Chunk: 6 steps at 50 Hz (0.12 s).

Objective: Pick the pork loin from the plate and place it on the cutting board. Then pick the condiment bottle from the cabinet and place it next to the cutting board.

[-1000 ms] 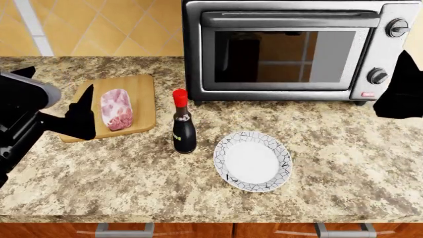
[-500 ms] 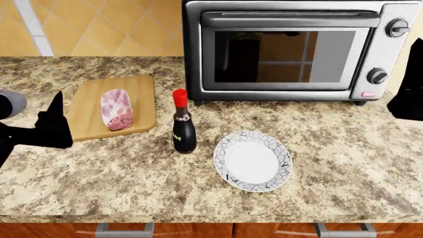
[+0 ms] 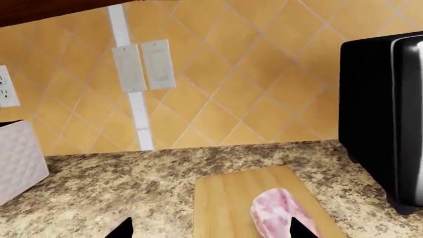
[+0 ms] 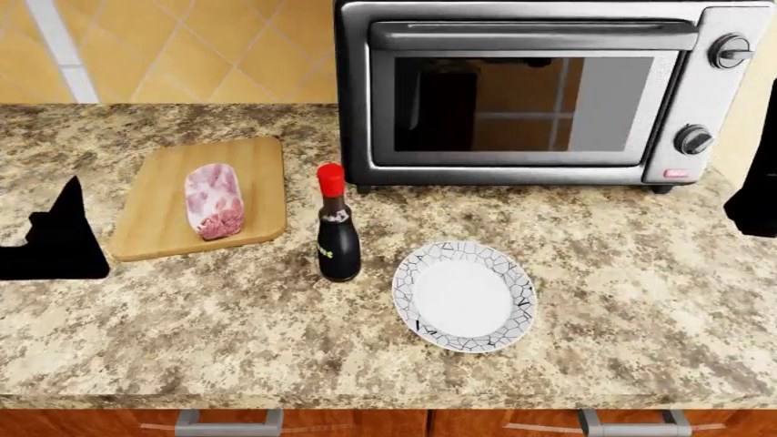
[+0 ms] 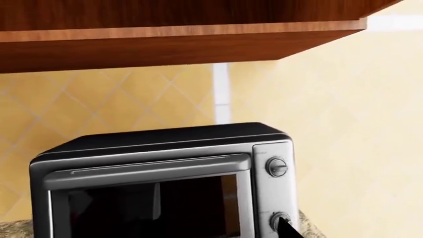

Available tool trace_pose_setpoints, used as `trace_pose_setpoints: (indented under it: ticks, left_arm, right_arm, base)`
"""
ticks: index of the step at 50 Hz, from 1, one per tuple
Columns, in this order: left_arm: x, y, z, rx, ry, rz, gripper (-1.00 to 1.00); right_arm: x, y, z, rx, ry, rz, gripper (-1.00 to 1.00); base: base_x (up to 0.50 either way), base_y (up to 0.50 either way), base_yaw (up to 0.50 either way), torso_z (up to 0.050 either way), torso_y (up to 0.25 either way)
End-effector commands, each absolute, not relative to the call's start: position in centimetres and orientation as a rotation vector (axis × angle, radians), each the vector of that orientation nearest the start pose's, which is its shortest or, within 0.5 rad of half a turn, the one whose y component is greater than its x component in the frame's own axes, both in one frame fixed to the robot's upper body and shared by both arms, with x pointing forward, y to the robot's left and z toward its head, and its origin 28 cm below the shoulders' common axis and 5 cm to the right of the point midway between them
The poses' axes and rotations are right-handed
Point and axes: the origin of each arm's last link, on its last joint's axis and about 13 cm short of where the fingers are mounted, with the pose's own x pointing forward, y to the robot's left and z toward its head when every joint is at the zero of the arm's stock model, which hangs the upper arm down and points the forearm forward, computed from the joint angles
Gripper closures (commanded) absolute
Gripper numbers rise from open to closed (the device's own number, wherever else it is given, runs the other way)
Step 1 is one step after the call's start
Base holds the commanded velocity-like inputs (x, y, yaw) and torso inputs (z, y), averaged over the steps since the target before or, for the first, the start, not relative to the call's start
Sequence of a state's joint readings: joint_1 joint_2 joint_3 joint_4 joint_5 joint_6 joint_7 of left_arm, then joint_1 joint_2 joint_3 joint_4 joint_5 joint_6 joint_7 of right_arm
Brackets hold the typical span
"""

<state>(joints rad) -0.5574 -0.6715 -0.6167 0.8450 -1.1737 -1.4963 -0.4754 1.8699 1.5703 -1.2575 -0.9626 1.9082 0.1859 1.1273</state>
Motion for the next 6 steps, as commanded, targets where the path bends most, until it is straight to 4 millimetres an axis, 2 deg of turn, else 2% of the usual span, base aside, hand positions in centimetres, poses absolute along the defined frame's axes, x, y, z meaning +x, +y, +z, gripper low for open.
trace_pose_setpoints:
  ticks: [1,6]
  left_arm:
    - [17.54,31.77,24.42,0.131,-0.048,0.178,-1.0]
    - [17.77,31.73,23.8,0.137,-0.051,0.174,-1.0]
  right_arm:
    - [11.1,-15.58,32.19,0.056,-0.22,-0.108,-1.0]
    - [11.61,-15.53,31.43,0.074,-0.212,-0.091,-1.0]
  base:
    - [0.0,0.0,0.0,0.0,0.0]
    - [0.0,0.0,0.0,0.0,0.0]
